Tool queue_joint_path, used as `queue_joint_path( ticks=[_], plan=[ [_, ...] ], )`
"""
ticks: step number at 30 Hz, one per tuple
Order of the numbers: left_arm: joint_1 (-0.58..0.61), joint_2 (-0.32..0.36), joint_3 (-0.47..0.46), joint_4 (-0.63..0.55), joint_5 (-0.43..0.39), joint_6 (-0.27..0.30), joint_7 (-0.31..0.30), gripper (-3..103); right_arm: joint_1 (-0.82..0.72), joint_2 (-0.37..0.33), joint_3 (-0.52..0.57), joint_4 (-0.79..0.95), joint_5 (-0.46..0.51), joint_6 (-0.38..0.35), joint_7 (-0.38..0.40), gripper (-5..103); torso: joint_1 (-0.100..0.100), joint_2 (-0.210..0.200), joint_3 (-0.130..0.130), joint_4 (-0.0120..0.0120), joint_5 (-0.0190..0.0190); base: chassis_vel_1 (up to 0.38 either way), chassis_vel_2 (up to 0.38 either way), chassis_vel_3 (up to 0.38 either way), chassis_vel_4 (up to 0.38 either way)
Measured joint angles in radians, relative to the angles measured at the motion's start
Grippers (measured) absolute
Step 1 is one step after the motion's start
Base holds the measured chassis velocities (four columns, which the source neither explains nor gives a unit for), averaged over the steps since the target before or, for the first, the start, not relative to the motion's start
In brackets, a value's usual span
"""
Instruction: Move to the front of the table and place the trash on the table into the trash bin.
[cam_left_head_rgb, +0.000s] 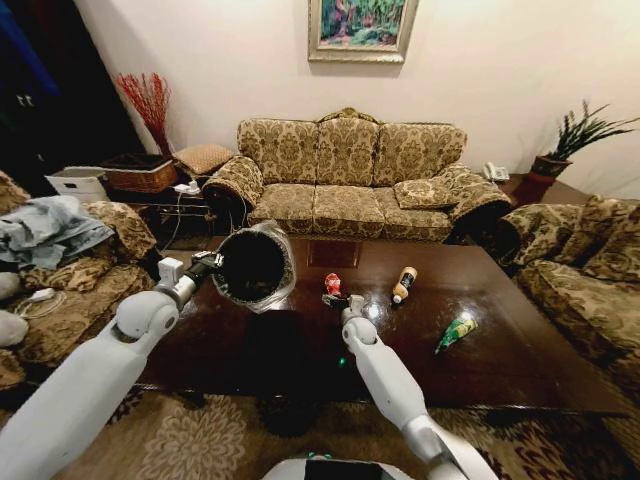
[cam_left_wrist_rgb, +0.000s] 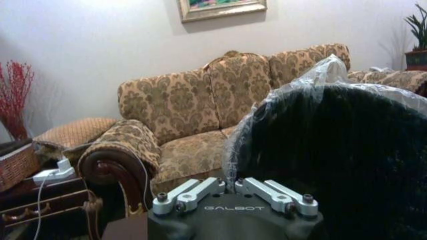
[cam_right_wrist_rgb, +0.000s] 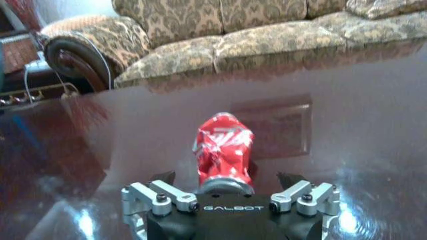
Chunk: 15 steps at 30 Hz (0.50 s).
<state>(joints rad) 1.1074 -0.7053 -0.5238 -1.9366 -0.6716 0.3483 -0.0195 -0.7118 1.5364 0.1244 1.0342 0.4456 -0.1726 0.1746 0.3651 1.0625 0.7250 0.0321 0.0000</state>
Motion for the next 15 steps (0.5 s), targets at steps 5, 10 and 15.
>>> queue_joint_path(
  ticks=[5,10,15],
  plan=[
    [0.0,-0.002,-0.002,0.0,-0.001,-0.008,0.0,2,0.017,0.01,0.004,-0.054,-0.002,0.017,-0.018,94,0.0,0.0,0.0,-0.0001,0.0,0.0,0.0,0.0,0.0],
    [0.001,-0.003,-0.003,0.001,-0.001,-0.009,0.0,2,0.018,0.012,0.005,-0.055,-0.002,0.023,-0.026,78,0.0,0.0,0.0,0.0,-0.0001,0.0,0.0,0.0,0.0],
    [0.0,-0.003,-0.003,0.0,-0.003,-0.009,0.0,2,0.018,0.009,0.005,-0.057,-0.002,0.024,-0.037,65,0.0,0.0,0.0,-0.0001,0.0,0.0,0.0,0.0,0.0]
  ],
)
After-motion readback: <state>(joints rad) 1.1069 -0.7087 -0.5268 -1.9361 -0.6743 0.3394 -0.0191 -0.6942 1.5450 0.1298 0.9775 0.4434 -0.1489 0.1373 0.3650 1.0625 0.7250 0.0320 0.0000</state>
